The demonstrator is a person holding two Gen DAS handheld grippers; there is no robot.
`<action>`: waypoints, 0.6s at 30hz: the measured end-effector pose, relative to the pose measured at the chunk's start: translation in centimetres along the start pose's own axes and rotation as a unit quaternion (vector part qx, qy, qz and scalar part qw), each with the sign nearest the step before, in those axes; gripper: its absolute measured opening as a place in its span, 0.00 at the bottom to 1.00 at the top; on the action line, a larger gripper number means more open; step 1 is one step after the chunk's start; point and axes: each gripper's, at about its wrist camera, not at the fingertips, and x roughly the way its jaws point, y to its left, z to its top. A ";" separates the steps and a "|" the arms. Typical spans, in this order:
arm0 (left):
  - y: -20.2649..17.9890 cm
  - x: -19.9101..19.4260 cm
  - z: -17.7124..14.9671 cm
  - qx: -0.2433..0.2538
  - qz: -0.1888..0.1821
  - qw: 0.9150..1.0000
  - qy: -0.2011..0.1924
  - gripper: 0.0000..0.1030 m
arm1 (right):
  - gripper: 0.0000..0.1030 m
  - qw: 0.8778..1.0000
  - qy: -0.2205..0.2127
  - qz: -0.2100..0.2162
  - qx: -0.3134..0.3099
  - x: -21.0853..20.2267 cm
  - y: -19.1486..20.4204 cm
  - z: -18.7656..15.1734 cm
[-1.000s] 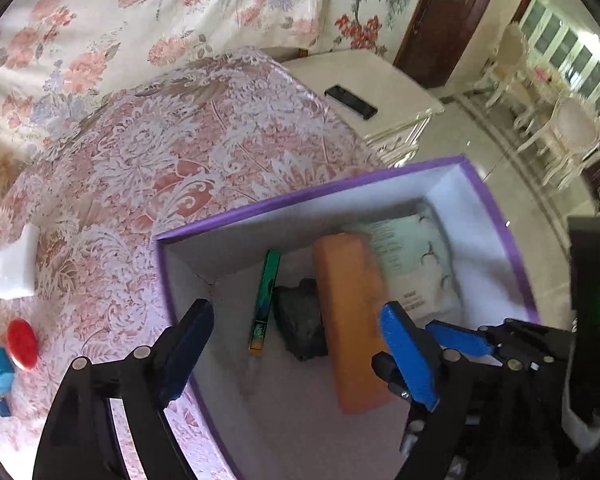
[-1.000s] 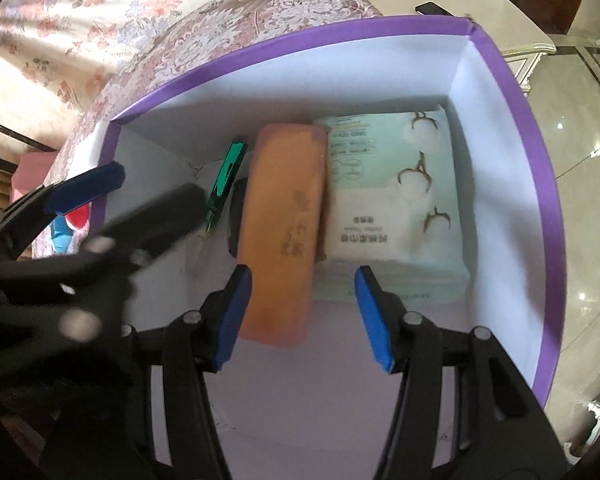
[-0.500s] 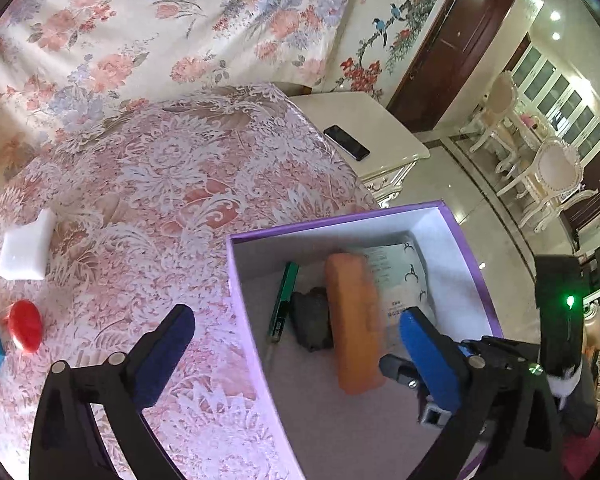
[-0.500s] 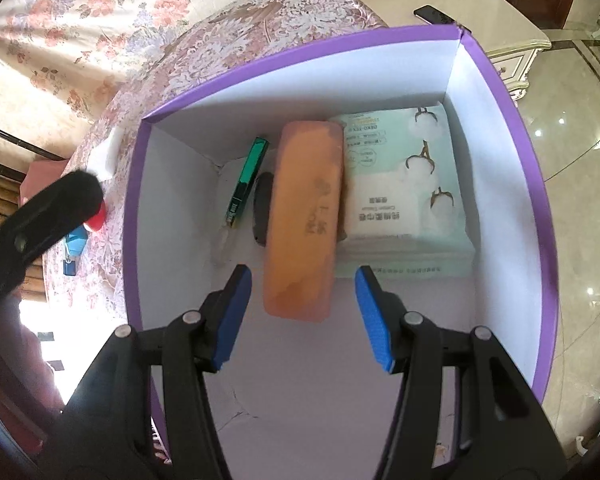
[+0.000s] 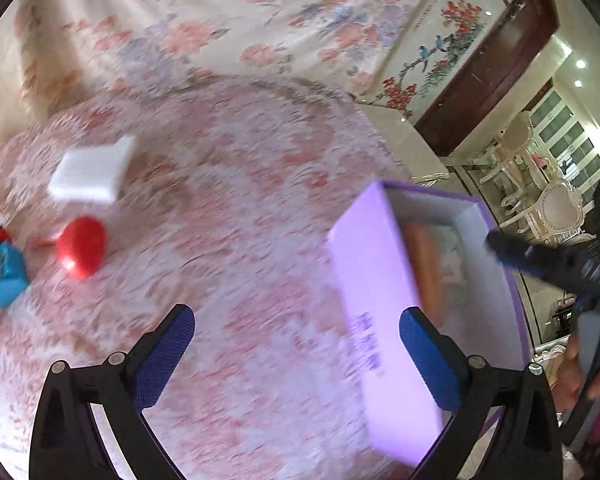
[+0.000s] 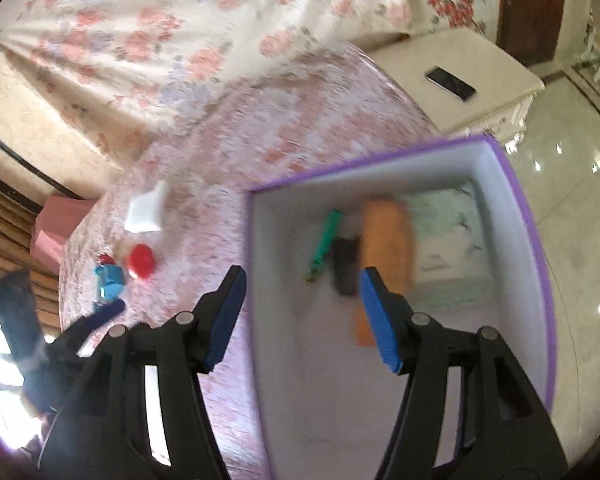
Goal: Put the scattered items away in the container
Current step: 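Move both tools back over the table toward the remaining items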
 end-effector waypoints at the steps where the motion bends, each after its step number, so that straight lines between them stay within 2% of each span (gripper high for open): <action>1: 1.2 -0.4 -0.5 -0.003 0.001 1.000 0.002 1.00 | 0.62 1.000 0.000 0.002 -0.009 -0.1 1.2 -0.3; 9: 11.1 -3.1 -3.3 -0.034 0.030 0.999 0.019 1.00 | 0.62 0.997 0.026 0.018 -0.065 2.4 11.9 -2.9; 13: 16.0 -4.3 -4.8 -0.047 0.049 0.997 0.024 1.00 | 0.62 0.993 0.052 0.016 -0.101 5.7 17.1 -4.7; 18: 21.1 -5.3 -5.9 -0.049 0.062 0.996 0.030 1.00 | 0.62 0.991 0.079 0.009 -0.112 9.6 21.4 -6.3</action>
